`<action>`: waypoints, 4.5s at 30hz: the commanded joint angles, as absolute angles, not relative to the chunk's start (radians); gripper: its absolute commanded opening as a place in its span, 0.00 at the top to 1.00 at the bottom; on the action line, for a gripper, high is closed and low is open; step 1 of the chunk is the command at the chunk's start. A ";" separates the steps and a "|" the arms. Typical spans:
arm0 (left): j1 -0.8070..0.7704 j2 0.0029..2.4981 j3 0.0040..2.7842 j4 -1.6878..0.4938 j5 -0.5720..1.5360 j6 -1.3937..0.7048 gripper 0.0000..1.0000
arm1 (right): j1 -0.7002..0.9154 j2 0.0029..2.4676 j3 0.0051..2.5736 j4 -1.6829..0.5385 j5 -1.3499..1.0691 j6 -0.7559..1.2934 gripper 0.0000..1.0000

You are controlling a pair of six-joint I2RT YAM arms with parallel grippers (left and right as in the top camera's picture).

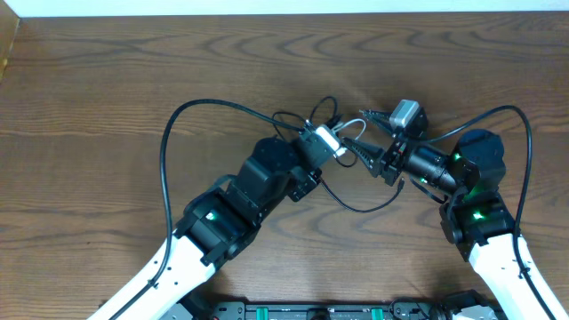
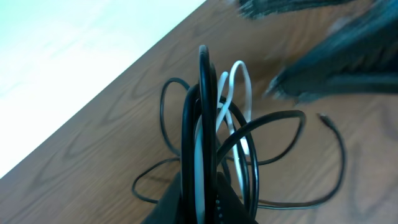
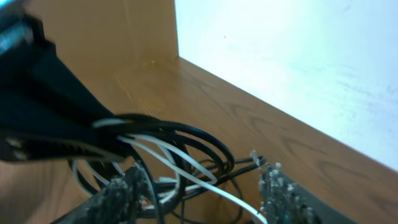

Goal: Untangle cables

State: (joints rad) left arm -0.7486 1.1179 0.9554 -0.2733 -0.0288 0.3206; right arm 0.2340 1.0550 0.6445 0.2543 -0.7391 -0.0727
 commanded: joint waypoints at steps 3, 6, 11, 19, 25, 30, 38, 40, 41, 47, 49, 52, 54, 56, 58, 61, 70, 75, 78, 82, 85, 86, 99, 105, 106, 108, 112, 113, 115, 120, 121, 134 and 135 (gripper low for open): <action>-0.690 1.068 0.971 -0.289 0.208 0.390 0.92 | 0.228 1.045 0.651 0.234 -0.801 -0.200 0.39; -0.646 1.064 0.971 -0.305 0.349 0.416 0.92 | 0.228 1.044 0.651 0.233 -0.823 -0.200 0.40; -0.566 1.064 0.971 -0.321 0.568 0.432 0.92 | 0.228 1.044 0.651 0.236 -0.844 -0.200 0.40; -0.520 1.064 0.971 -0.359 0.712 0.513 0.93 | 0.228 1.044 0.651 0.263 -1.034 -0.200 0.38; -0.520 1.069 0.971 -0.392 0.735 0.569 0.93 | 0.229 1.045 0.651 0.272 -1.142 -0.191 0.32; -0.520 1.072 0.971 -0.361 0.756 0.576 0.93 | 0.231 1.045 0.651 0.221 -1.144 -0.180 0.45; -0.520 1.072 0.971 -0.310 0.756 0.576 0.93 | 0.231 1.045 0.651 0.165 -1.144 -0.180 0.61; -0.520 1.072 0.971 -0.301 0.756 0.576 0.92 | 0.231 1.045 0.651 0.164 -1.143 -0.180 0.72; -0.520 1.072 0.971 -0.298 0.755 0.576 0.92 | 0.231 1.045 0.651 0.165 -1.143 -0.181 0.79; -0.520 1.072 0.971 -0.298 0.748 0.571 0.64 | 0.229 1.045 0.651 0.165 -1.107 -0.180 0.99; -0.520 1.072 0.971 -0.298 0.748 0.564 0.39 | 0.229 1.045 0.651 0.165 -1.069 -0.174 0.99; -0.520 1.071 0.971 -0.298 0.744 0.563 0.11 | 0.223 1.045 0.651 0.168 -0.999 -0.127 0.99; -0.520 1.068 0.971 -0.298 0.721 0.552 0.10 | 0.208 1.045 0.651 0.173 -0.974 -0.093 0.99; -0.520 1.063 0.971 -0.297 0.660 0.495 0.10 | 0.185 1.045 0.651 0.183 -0.964 -0.046 0.99; -0.520 1.057 0.971 -0.297 0.591 0.428 0.09 | 0.156 1.045 0.651 0.202 -0.963 0.012 0.99; -0.520 1.048 0.971 -0.297 0.529 0.331 0.09 | 0.125 1.045 0.651 0.244 -0.964 0.078 0.99; -0.520 1.044 0.971 -0.262 0.529 0.035 0.09 | 0.121 1.045 0.651 0.308 -0.963 0.184 0.99; -0.520 1.044 0.971 -0.232 0.496 -0.106 0.09 | 0.121 1.045 0.651 0.342 -0.963 0.270 0.99; -0.520 1.045 0.971 -0.223 0.447 -0.206 0.09 | 0.121 1.045 0.651 0.387 -0.963 0.347 0.99; -0.520 1.045 0.971 -0.212 0.448 -0.250 0.09 | 0.121 1.045 0.651 0.429 -0.962 0.382 0.99; -0.520 1.045 0.971 -0.207 0.448 -0.274 0.09 | 0.121 1.045 0.651 0.432 -0.955 0.389 0.99; -0.520 1.045 0.971 -0.205 0.448 -0.283 0.09 | 0.122 1.045 0.651 0.431 -0.955 0.389 0.99; -0.523 1.093 0.971 -0.192 0.464 -0.315 0.28 | 0.159 1.045 0.651 0.439 -0.944 0.397 0.99; -0.523 1.108 0.971 -0.191 0.470 -0.295 0.69 | 0.159 1.045 0.651 0.438 -0.941 0.397 0.99; -0.523 1.108 0.971 -0.188 0.471 -0.289 0.76 | 0.159 1.045 0.651 0.439 -0.941 0.397 0.99; -0.523 1.108 0.971 -0.183 0.475 -0.289 0.79 | 0.159 1.045 0.651 0.439 -0.941 0.396 0.99; -0.523 1.108 0.971 -0.157 0.490 -0.289 0.87 | 0.159 1.045 0.651 0.438 -0.941 0.397 0.99; -0.523 1.108 0.971 -0.154 0.490 -0.290 0.88 | 0.159 1.045 0.651 0.438 -0.941 0.397 0.99; -0.523 1.108 0.971 -0.148 0.491 -0.290 0.89 | 0.159 1.045 0.651 0.438 -0.941 0.397 0.99; -0.523 1.110 0.971 -0.106 0.573 -0.290 0.67 | 0.159 1.045 0.651 0.439 -0.940 0.396 0.99; -0.523 1.110 0.971 -0.106 0.580 -0.294 0.65 | 0.159 1.045 0.651 0.439 -0.940 0.396 0.99; -0.523 1.134 0.971 -0.096 0.587 -0.317 0.64 | 0.216 1.045 0.651 0.498 -0.869 0.415 0.99; -0.523 1.137 0.971 -0.088 0.587 -0.317 0.64 | 0.223 1.045 0.651 0.497 -0.870 0.415 0.99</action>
State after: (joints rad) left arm -0.5209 1.1213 0.9554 -0.1043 0.5594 -0.3141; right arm 0.1913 1.0534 0.6441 0.4866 -0.8818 0.4023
